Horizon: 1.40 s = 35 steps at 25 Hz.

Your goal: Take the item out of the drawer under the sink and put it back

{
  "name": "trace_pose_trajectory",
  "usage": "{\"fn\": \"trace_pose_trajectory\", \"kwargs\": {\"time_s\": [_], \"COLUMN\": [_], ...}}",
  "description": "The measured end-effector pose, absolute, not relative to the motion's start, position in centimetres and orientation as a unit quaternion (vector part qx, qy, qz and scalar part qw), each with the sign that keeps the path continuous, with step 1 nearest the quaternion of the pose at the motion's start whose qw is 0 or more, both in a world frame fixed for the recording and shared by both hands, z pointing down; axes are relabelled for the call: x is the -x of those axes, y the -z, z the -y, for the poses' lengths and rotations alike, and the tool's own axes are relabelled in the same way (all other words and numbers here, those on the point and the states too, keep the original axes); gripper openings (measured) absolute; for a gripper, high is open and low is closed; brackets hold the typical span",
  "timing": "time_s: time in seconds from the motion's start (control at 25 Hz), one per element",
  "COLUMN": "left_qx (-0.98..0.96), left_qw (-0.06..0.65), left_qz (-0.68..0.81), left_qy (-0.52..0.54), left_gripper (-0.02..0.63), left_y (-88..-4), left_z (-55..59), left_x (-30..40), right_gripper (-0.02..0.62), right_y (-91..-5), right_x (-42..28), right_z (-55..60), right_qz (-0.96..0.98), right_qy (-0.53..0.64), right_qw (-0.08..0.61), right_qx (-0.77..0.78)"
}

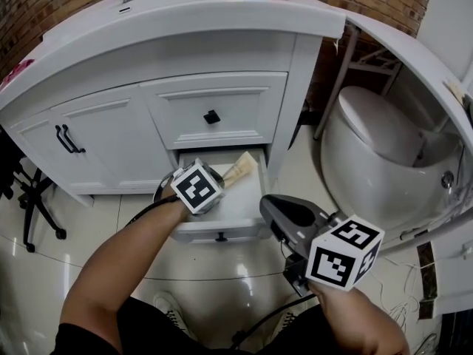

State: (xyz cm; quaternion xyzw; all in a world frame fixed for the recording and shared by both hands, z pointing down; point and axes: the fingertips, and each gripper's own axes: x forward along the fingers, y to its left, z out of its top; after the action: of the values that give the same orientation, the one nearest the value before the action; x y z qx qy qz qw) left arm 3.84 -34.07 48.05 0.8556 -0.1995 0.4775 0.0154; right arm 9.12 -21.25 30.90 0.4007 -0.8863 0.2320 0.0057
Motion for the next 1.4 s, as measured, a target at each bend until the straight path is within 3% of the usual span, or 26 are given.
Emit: {"fn": "trace_pose_trajectory", "kwargs": {"time_s": [0.28, 0.44, 0.92, 1.4], "left_qx": [-0.831, -0.823, -0.868, -0.921], "left_qw": [0.044, 0.044, 0.059, 0.089], "left_qz": [0.205, 0.215, 0.237, 0.272], "left_qy": [-0.516, -0.524, -0.432, -0.263], "left_gripper": [0.021, 0.08, 0.008, 0.006], "left_y": [-51.0, -51.3, -47.0, -35.3], "left_z": [35.6, 36.0, 35.5, 28.8], "left_x": [-3.7, -3.0, -4.0, -0.4], "right_gripper": [0.003, 0.003, 0.003, 0.003], "right_y": [-31.1, -31.1, -31.4, -32.4], "right_x": [-8.1, -8.4, -8.2, -5.9], "right_z": [21.2, 21.3, 21.2, 19.9], "right_qz": [0.892, 0.891, 0.891, 0.899], "right_qy": [-0.234, -0.235, -0.229, -0.219], "right_qw": [0.012, 0.011, 0.021, 0.05], "right_qx": [-0.386, -0.387, -0.391, -0.375]}}
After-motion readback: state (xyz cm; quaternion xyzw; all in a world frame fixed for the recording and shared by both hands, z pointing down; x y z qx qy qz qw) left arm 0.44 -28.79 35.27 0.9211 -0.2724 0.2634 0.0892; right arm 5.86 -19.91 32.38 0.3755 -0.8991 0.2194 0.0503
